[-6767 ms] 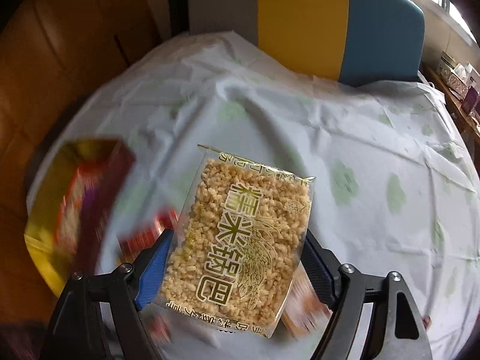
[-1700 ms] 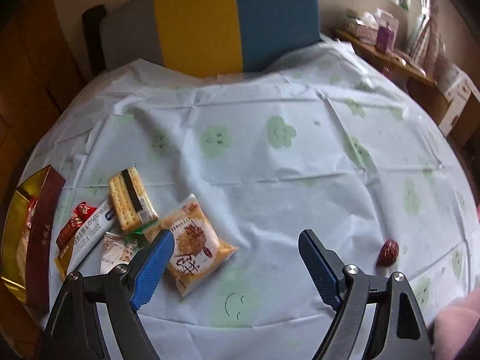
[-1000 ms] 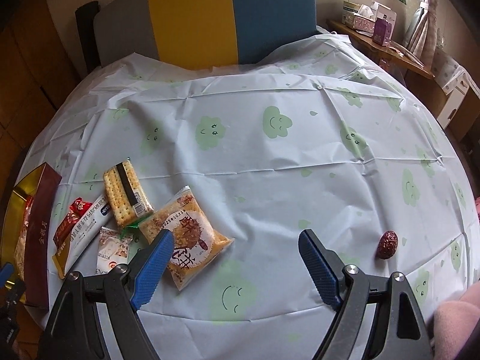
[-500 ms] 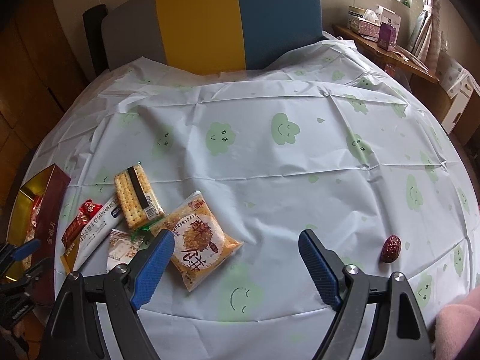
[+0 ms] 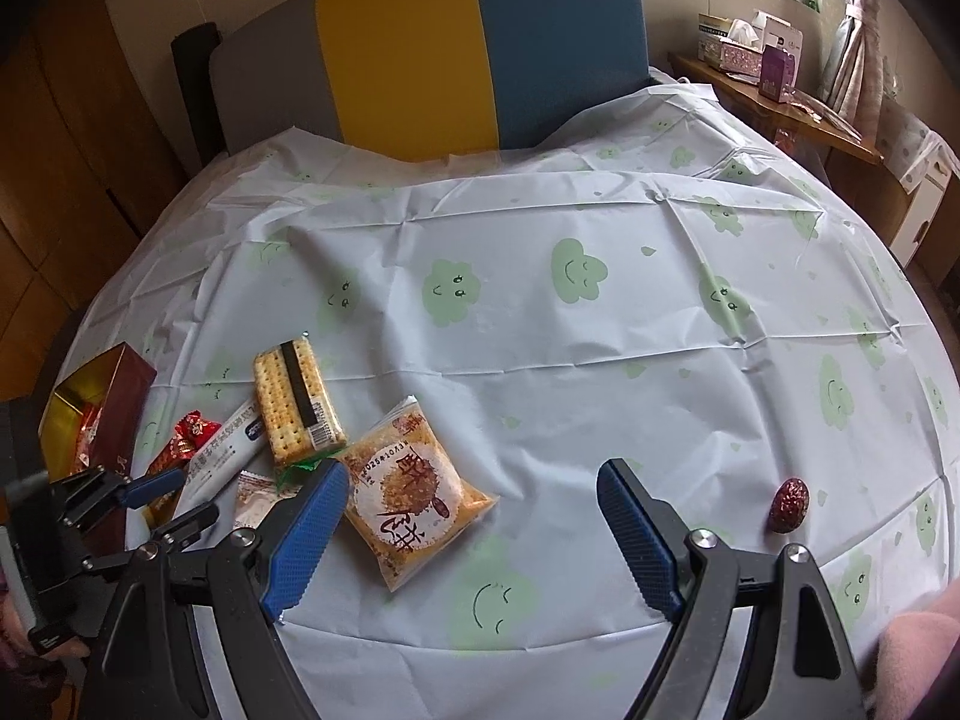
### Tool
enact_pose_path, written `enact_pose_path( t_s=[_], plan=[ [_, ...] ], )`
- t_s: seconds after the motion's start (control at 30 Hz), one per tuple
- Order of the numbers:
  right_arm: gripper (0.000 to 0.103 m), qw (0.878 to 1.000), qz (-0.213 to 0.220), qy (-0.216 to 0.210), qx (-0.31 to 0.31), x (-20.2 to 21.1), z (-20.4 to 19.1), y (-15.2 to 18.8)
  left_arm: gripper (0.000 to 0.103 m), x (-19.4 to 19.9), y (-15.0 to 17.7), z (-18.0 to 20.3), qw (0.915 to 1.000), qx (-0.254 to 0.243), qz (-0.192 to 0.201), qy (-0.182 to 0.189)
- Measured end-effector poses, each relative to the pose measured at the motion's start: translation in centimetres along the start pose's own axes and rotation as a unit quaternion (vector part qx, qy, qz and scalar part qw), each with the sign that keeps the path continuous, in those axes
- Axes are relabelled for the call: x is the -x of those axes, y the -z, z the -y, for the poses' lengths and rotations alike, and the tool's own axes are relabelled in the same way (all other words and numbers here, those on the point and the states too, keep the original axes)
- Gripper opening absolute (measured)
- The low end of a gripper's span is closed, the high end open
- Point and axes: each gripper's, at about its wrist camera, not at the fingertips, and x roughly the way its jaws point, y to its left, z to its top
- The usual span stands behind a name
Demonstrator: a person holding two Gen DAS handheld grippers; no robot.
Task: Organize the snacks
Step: 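Move the left gripper toward the white stick-shaped snack packet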
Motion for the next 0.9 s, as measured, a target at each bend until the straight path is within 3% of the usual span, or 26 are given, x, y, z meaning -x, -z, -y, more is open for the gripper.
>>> enact_pose_path(
  t_s=[0.03,0.07,0.27,0.4,0.57,0.67,0.9],
  plan=[
    [0.086,1.0,0.0,0.0,0.0,0.0,0.0,0.0,0.012,0.1,0.1,0.0,1.0,-0.002,0.002,0.0],
    [0.086,1.0,0.001,0.0,-0.001,0.0,0.0,0.0,0.01,0.4,0.2,0.2,1.0,-0.002,0.002,0.007],
    [0.086,1.0,0.0,0.002,0.003,0.1,-0.2,0.1,0.01,2.0,2.8,0.4,0.9943,0.043,0.0,0.097],
    [0.086,1.0,0.0,0.004,0.003,0.1,-0.3,0.2,0.01,3.4,3.8,-0.4,0.9895,0.073,0.012,0.124],
    [0.086,1.0,0.001,0.002,0.004,0.2,-0.3,0.2,0.012,3.8,2.5,-2.2,0.9899,0.091,0.021,0.106],
    [0.086,1.0,0.004,0.0,0.001,0.4,-0.2,0.2,0.024,2.9,1.3,-2.5,0.9885,0.104,0.016,0.108],
    [0.086,1.0,0.007,-0.004,-0.001,0.5,-0.2,0.1,0.024,0.3,-0.7,-0.4,0.995,0.07,-0.002,0.072]
  ],
)
